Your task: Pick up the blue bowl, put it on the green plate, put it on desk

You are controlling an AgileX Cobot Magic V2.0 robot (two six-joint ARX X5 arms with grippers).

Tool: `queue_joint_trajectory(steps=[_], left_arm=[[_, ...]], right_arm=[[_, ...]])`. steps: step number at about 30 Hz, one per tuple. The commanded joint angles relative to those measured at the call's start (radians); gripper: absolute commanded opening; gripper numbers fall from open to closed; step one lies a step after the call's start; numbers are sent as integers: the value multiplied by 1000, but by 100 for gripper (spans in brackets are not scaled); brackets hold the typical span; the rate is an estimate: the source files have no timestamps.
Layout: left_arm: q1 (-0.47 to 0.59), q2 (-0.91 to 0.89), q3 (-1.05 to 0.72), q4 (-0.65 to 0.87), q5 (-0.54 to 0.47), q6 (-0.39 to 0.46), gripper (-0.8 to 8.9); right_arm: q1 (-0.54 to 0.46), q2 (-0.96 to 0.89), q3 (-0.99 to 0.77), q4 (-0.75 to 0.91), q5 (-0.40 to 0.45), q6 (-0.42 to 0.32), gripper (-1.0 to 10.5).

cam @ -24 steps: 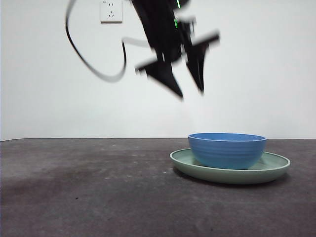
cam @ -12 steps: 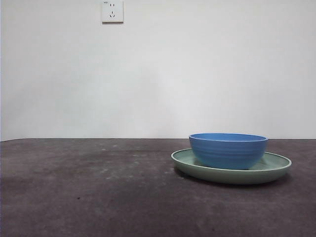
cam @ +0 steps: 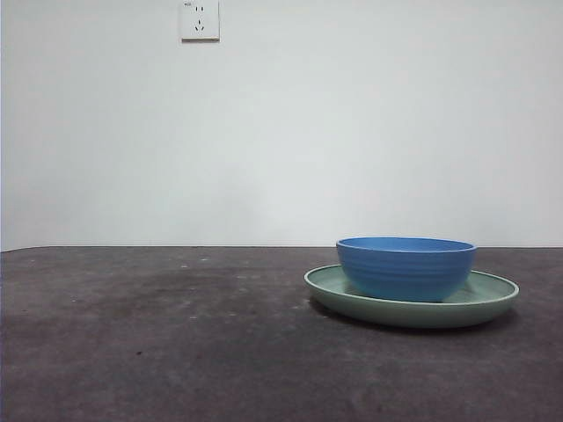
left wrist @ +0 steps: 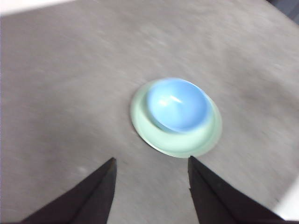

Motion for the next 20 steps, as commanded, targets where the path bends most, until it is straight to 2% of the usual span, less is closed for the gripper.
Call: queue_joint_trajectory(steps=[1,6,8,12,16,20], left_arm=[[-5,-60,-111,47,85,16,250],[-5,-159,-338,87,212,21,249],[-5,-169,-388,92,232,21,249],[-5,-168,-397,109,233,23,249],[-5,-168,-397,111,233,23,249],[-5,-168,-397,112,232,23,249]], right_arm=[[3,4,18,8,-1,10,371],[3,4,18,6,-1,10,371],[3,4,18,6,-2,10,371],[3,5,18,7,-1,11,371],[3,5,18,13,2,43,371],[2,31,18,50,62,127,371]])
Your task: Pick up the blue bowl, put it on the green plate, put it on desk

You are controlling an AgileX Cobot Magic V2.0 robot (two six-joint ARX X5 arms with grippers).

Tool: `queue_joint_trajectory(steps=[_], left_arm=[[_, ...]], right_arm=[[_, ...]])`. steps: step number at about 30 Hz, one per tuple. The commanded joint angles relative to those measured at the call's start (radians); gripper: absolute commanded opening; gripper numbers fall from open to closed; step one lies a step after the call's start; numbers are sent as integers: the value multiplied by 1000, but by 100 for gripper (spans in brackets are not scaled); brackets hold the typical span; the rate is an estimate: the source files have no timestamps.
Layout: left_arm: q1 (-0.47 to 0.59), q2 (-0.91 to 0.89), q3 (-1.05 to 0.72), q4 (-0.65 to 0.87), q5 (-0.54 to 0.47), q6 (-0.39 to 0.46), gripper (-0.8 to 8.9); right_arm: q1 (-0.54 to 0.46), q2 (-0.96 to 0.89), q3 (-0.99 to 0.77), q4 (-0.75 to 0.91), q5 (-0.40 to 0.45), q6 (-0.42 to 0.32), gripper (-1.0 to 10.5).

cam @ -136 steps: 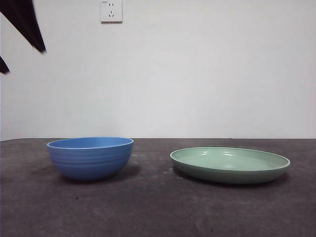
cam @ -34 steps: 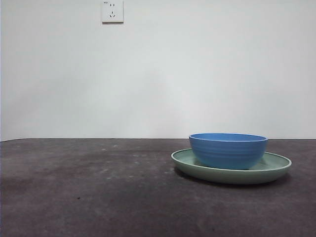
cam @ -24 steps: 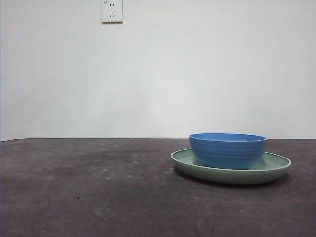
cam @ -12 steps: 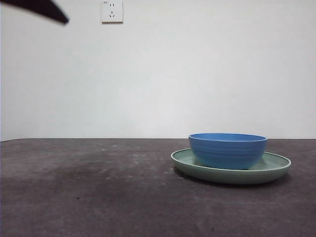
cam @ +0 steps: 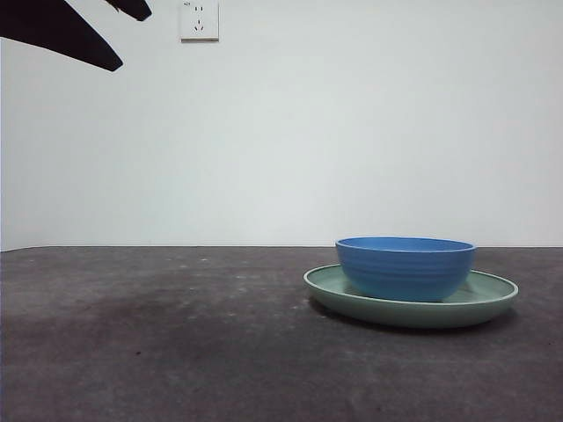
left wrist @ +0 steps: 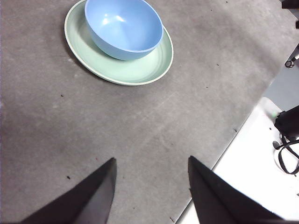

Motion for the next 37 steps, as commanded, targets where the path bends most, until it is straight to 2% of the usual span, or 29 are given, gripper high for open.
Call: queue_joint_trajectory(steps=[1,8,15,20,22,24,34,37], left_arm=[[-5,5,11,10,8,13,249],[-5,5,11,11,8,21,249],[-5,5,11,11,8,32,249],[-5,5,11,11,8,34,249],[-5,5,11,11,8,35,249],[-4,5,11,11,8,35,249],[-4,5,11,11,7,35,249],[-4,5,11,11,7,34,249]], right_arm=[[1,40,18,39,38,89,371],[-38,243,18,201,37,130,371],[-90,526,18,359,29,129,370],[-88,684,18,475,8,129,369],[-87,737,18,510,8,130,332],[-87,783,18,540,7,130,290],[-75,935,18,661,-11,134,246],[-67,967,18,686,-11,135,185]])
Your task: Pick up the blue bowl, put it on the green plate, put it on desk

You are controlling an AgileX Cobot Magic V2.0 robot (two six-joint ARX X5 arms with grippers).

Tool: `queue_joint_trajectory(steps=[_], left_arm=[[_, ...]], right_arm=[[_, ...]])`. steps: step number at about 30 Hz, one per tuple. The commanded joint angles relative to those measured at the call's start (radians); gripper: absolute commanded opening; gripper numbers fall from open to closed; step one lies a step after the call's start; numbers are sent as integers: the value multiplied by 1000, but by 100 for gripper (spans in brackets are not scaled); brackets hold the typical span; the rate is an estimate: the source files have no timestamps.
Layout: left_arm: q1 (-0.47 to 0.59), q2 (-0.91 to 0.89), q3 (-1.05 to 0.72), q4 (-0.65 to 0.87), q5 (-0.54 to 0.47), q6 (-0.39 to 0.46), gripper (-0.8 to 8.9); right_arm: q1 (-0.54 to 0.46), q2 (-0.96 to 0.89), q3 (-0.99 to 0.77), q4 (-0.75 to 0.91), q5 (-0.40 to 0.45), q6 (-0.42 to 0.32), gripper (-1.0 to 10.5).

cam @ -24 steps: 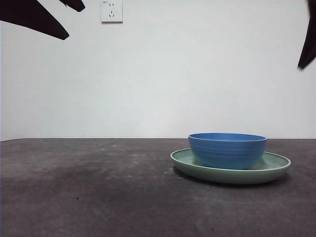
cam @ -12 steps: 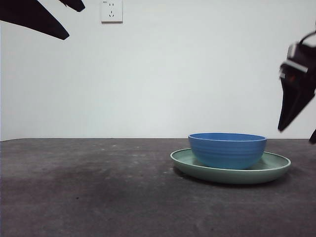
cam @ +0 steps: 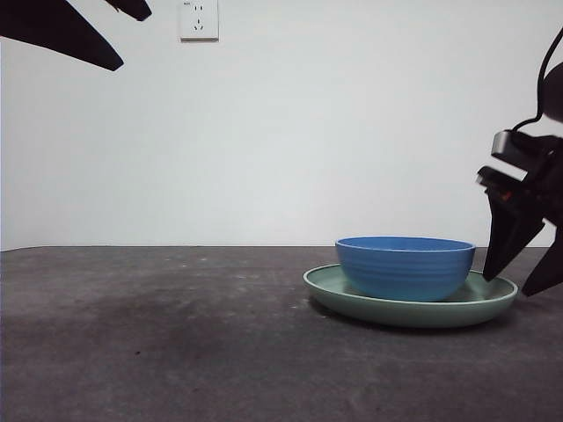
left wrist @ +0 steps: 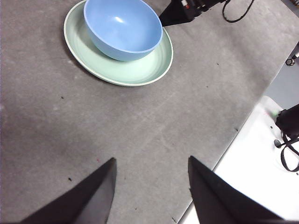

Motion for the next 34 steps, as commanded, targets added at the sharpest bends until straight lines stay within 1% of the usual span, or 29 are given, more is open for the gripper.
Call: queue_joint_trajectory(steps=[1,5,8,9,12,16,22,29,34], left_arm=[[-4,5,11,9,7,19,249],[-4,5,11,9,7,18,249],[-4,5,11,9,7,18,249],[-4,5,11,9,7,18,249],[-4,5,11,9,7,18,249],[-4,5,11,9,7,18,249],[-4,5,11,8,7,16,249],[-4,5,11,9,7,16,249],[-4,5,11,9,7,16,249]], right_arm=[[10,47,16,24,-2,12,169],[13,78,16,41,-2,17,144],[13,82,16,46,-2,18,16],[13,82,16,51,-2,18,8],[11,82,16,55,-2,19,8],[10,71,16,60,-3,44,8],[10,-12,16,60,-10,68,8],[16,-130,16,61,-82,130,8],[46,-181,17,63,-99,177,8]])
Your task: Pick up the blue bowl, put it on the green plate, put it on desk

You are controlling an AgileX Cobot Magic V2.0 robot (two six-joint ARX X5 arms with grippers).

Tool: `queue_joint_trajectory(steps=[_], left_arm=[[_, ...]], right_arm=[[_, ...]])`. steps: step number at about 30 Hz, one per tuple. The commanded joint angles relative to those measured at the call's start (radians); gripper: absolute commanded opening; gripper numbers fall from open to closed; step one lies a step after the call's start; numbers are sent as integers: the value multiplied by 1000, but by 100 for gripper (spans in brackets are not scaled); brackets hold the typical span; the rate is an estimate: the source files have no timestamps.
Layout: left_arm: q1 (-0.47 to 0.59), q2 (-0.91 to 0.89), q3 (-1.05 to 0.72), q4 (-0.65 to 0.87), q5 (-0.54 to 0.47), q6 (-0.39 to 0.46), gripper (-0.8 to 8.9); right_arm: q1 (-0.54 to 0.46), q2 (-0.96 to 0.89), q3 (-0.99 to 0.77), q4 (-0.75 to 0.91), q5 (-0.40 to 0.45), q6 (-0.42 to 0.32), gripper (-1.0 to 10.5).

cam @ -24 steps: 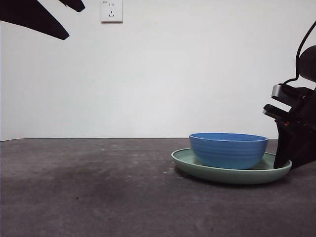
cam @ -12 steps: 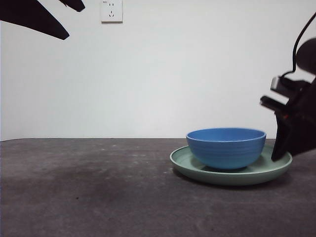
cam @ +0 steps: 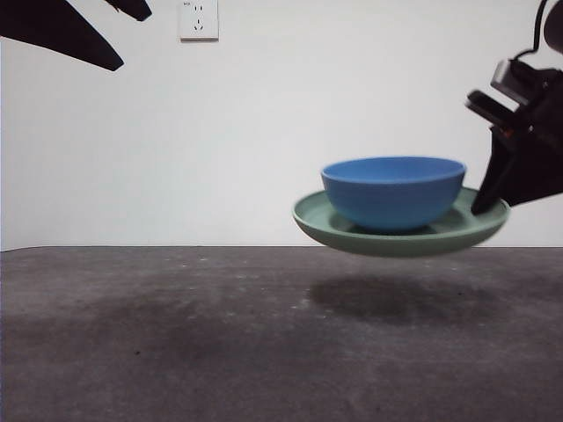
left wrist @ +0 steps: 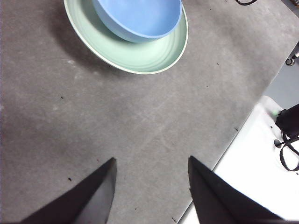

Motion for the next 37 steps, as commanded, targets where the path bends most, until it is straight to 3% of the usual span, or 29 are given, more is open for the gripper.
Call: queue_joint_trajectory(steps=[1,7,18,30,37], left_arm=[[-4,5,11,9,6,16,249],[-4,5,11,9,6,16,249],[-5,5,11,6,6,16,249],[-5,5,11,-6,6,19,249],[-5,5,11,-6,6,19,249]], right_arm=[[24,-6,11,19,-28,58,8],[125,-8,11,71,-17,128,8],[315,51,11,175,89,216,8],[383,241,12,330,130,302,8],[388,313,12,344,131,307,8]])
